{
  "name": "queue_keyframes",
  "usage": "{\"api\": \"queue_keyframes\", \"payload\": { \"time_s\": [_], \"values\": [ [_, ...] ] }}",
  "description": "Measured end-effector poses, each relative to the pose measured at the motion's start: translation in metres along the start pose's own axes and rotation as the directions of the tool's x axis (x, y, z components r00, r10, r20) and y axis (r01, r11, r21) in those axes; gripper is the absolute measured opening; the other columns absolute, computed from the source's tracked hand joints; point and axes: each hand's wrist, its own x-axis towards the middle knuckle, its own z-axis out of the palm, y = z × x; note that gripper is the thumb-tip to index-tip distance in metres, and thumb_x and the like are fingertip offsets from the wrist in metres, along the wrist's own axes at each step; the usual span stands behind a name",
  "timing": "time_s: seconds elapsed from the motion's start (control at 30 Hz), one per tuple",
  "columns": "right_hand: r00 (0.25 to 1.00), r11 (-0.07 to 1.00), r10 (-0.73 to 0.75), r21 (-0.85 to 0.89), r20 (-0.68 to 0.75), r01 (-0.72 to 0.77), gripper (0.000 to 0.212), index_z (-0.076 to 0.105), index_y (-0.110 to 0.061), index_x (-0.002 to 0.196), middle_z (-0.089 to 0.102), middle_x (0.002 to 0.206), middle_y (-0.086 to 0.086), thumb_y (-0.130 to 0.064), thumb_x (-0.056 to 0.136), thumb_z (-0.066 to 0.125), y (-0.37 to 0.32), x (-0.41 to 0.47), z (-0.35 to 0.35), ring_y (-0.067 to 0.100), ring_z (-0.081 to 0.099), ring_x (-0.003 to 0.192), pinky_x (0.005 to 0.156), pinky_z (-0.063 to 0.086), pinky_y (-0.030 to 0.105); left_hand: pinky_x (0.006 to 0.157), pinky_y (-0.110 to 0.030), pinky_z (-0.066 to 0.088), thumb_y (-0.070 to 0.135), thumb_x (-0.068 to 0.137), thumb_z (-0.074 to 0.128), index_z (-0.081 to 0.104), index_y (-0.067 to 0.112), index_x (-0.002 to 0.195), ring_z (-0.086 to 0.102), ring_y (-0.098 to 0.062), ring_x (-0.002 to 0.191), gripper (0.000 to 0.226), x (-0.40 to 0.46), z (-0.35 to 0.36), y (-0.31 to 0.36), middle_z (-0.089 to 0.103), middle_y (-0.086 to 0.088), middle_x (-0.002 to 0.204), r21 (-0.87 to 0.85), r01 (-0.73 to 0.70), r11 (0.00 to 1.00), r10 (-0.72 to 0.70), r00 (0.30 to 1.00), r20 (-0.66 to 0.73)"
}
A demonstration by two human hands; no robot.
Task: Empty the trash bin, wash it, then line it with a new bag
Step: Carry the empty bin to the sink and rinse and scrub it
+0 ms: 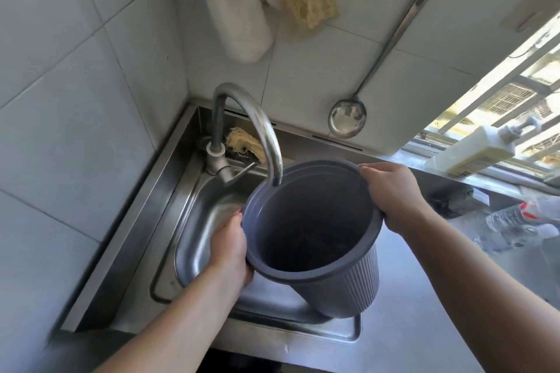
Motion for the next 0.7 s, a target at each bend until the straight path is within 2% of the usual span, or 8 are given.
{"api": "queue_keyframes", "payload": {
  "time_s": [0.07, 0.13, 0.2, 0.27, 0.33, 0.43, 0.57, 0.7],
  "values": [
    [0.999, 0.997, 0.037, -0.072, 0.005, -0.037, 0.022, 0.073, 0.000, 0.092, 0.066, 0.105, 0.032, -0.013, 0.086, 0.057, -0.004, 0.002, 0.001, 0.029, 0.058, 0.068, 0.066, 0.060, 0.055, 0.070, -0.040, 0.061, 0.025, 0.087, 0.059, 0.077, 0.010, 0.090, 0.074, -0.029, 0.076, 0.023, 0.006, -0.003, -0.007, 0.078, -0.010, 0.085, 0.001, 0.055, 0.998, -0.055, 0.998, 0.011],
    [0.997, 0.984, 0.079, -0.164, 0.004, -0.077, 0.023, 0.070, 0.005, 0.090, 0.062, 0.084, 0.037, -0.011, 0.083, 0.055, -0.002, 0.007, 0.004, 0.024, 0.048, 0.064, 0.055, 0.044, 0.039, 0.082, -0.047, 0.060, 0.020, 0.083, 0.059, 0.078, 0.009, 0.093, 0.074, -0.031, 0.084, 0.024, 0.013, -0.008, -0.017, 0.078, -0.013, 0.090, -0.004, 0.116, 0.993, -0.116, 0.993, 0.014],
    [0.994, 0.959, 0.108, -0.264, -0.001, -0.104, 0.019, 0.065, 0.006, 0.076, 0.049, 0.062, 0.020, -0.008, 0.081, 0.053, -0.003, 0.008, 0.011, 0.022, 0.043, 0.055, 0.052, 0.033, 0.034, 0.079, -0.045, 0.060, 0.019, 0.082, 0.060, 0.078, 0.010, 0.088, 0.073, -0.031, 0.083, 0.022, 0.018, -0.012, -0.029, 0.078, -0.014, 0.091, -0.008, 0.163, 0.987, -0.163, 0.986, 0.019],
    [0.988, 0.919, 0.135, -0.382, 0.069, -0.099, 0.012, 0.065, -0.006, 0.075, 0.054, 0.064, 0.010, -0.003, 0.081, 0.054, -0.003, 0.008, 0.021, 0.023, 0.051, 0.055, 0.052, 0.037, 0.029, 0.078, -0.041, 0.060, 0.019, 0.083, 0.061, 0.078, 0.008, 0.094, 0.073, -0.033, 0.087, 0.023, 0.021, -0.016, -0.041, 0.078, -0.015, 0.091, -0.025, 0.206, 0.978, -0.206, 0.978, 0.020],
    [0.990, 0.920, 0.129, -0.379, 0.057, -0.098, 0.008, 0.064, -0.012, 0.083, 0.060, 0.074, 0.005, -0.008, 0.084, 0.057, -0.004, 0.011, 0.031, 0.020, 0.057, 0.064, 0.053, 0.042, 0.023, 0.079, -0.040, 0.059, 0.019, 0.084, 0.062, 0.077, 0.004, 0.101, 0.072, -0.034, 0.092, 0.026, 0.024, -0.020, -0.051, 0.078, -0.015, 0.094, -0.035, 0.254, 0.967, -0.253, 0.967, 0.015],
    [0.988, 0.885, 0.144, -0.454, 0.051, -0.106, 0.013, 0.057, -0.012, 0.073, 0.055, 0.066, 0.006, -0.011, 0.083, 0.049, -0.002, 0.016, 0.040, 0.021, 0.050, 0.053, 0.050, 0.041, 0.023, 0.068, -0.037, 0.060, 0.018, 0.088, 0.059, 0.076, 0.002, 0.104, 0.073, -0.034, 0.091, 0.028, 0.026, -0.024, -0.064, 0.078, -0.017, 0.096, -0.036, 0.309, 0.950, -0.308, 0.951, 0.019],
    [0.984, 0.850, 0.167, -0.515, 0.064, -0.111, 0.018, 0.061, -0.002, 0.070, 0.054, 0.058, 0.015, -0.007, 0.073, 0.044, -0.008, 0.018, 0.052, 0.030, 0.051, 0.052, 0.054, 0.041, 0.034, 0.075, -0.040, 0.058, 0.016, 0.092, 0.052, 0.073, -0.002, 0.112, 0.071, -0.037, 0.096, 0.034, 0.028, -0.026, -0.068, 0.075, -0.020, 0.104, -0.052, 0.338, 0.940, -0.338, 0.941, 0.022],
    [0.983, 0.808, 0.160, -0.584, 0.091, -0.078, 0.015, 0.052, -0.001, 0.065, 0.046, 0.053, 0.013, -0.002, 0.079, 0.048, -0.016, 0.018, 0.063, 0.026, 0.044, 0.043, 0.038, 0.033, 0.021, 0.064, -0.037, 0.055, 0.013, 0.095, 0.046, 0.071, -0.003, 0.113, 0.070, -0.035, 0.085, 0.035, 0.034, -0.031, -0.067, 0.075, -0.021, 0.099, -0.084, 0.365, 0.927, -0.363, 0.931, 0.036]
  ]
}}
